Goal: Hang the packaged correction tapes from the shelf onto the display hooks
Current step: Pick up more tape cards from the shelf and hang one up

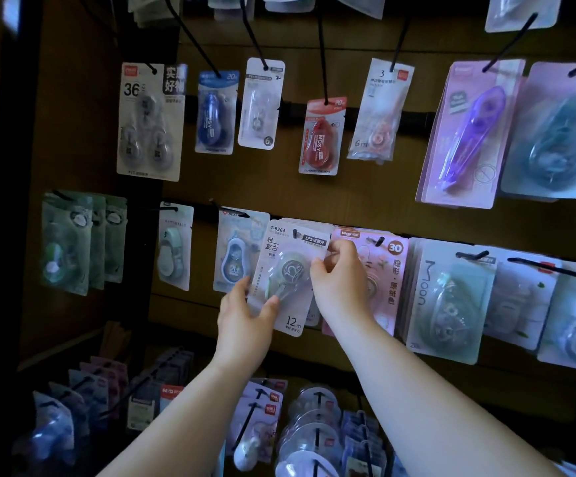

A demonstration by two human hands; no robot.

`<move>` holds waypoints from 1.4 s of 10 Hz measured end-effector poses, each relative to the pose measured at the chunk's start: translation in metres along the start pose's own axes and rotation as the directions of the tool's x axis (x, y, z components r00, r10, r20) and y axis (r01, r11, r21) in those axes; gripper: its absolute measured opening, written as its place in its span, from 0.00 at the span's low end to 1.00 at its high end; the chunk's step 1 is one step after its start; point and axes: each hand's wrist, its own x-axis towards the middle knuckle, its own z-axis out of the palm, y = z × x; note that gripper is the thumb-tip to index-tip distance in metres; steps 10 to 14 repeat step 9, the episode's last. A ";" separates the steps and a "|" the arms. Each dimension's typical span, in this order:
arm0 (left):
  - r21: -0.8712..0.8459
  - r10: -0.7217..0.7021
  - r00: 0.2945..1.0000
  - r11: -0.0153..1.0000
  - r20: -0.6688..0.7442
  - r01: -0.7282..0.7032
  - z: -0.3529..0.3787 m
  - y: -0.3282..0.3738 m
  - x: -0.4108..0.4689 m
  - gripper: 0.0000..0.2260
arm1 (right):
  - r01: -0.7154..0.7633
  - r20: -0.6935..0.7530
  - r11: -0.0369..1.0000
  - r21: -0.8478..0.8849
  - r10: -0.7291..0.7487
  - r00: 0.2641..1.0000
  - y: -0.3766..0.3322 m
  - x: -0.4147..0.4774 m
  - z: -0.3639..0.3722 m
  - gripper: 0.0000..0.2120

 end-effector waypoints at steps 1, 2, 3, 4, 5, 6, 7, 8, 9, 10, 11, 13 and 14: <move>0.014 0.061 0.998 0.998 -0.020 -0.061 -0.001 0.004 0.000 0.31 | 0.018 -0.049 0.999 0.039 -0.016 0.999 0.006 -0.005 0.002 0.18; -0.037 0.128 0.990 0.991 0.054 -0.126 0.001 0.013 0.003 0.34 | -0.002 -0.045 0.998 0.066 0.004 0.999 0.012 -0.012 0.009 0.26; -0.175 0.110 0.985 0.981 0.133 -0.085 0.002 0.024 0.014 0.34 | -0.058 0.034 0.981 0.183 0.053 0.998 0.018 -0.016 0.018 0.32; -0.223 0.090 0.974 0.974 0.206 -0.042 0.002 0.027 0.028 0.32 | -0.097 0.054 0.971 0.221 0.087 0.995 0.024 -0.012 0.022 0.31; -0.210 0.097 0.973 0.976 0.208 -0.053 0.004 0.026 0.033 0.29 | -0.130 0.100 0.956 0.264 0.107 0.989 0.028 -0.009 0.024 0.30; -0.202 0.110 0.974 0.977 0.196 -0.070 0.007 0.026 0.034 0.24 | -0.136 0.122 0.952 0.274 0.105 0.987 0.029 -0.011 0.029 0.27; -0.202 0.110 0.971 0.977 0.213 -0.067 0.007 0.026 0.034 0.20 | -0.131 0.101 0.969 0.210 0.112 0.989 0.028 -0.014 0.031 0.26; -0.228 0.086 0.968 0.973 0.235 -0.031 0.004 0.022 0.034 0.24 | -0.134 0.111 0.965 0.226 0.111 0.988 0.030 -0.020 0.031 0.27; -0.192 0.062 0.980 0.981 0.190 -0.025 -0.002 0.012 0.027 0.28 | -0.125 0.145 0.966 0.227 0.094 0.985 0.033 -0.036 0.019 0.27; -0.192 0.062 0.980 0.981 0.190 -0.025 -0.002 0.012 0.027 0.28 | -0.125 0.145 0.966 0.227 0.094 0.985 0.033 -0.036 0.019 0.27; -0.192 0.062 0.980 0.981 0.190 -0.025 -0.002 0.012 0.027 0.28 | -0.125 0.145 0.966 0.227 0.094 0.985 0.033 -0.036 0.019 0.27; -0.192 0.062 0.980 0.981 0.190 -0.025 -0.002 0.012 0.027 0.28 | -0.125 0.145 0.966 0.227 0.094 0.985 0.033 -0.036 0.019 0.27; -0.192 0.062 0.980 0.981 0.190 -0.025 -0.002 0.012 0.027 0.28 | -0.125 0.145 0.966 0.227 0.094 0.985 0.033 -0.036 0.019 0.27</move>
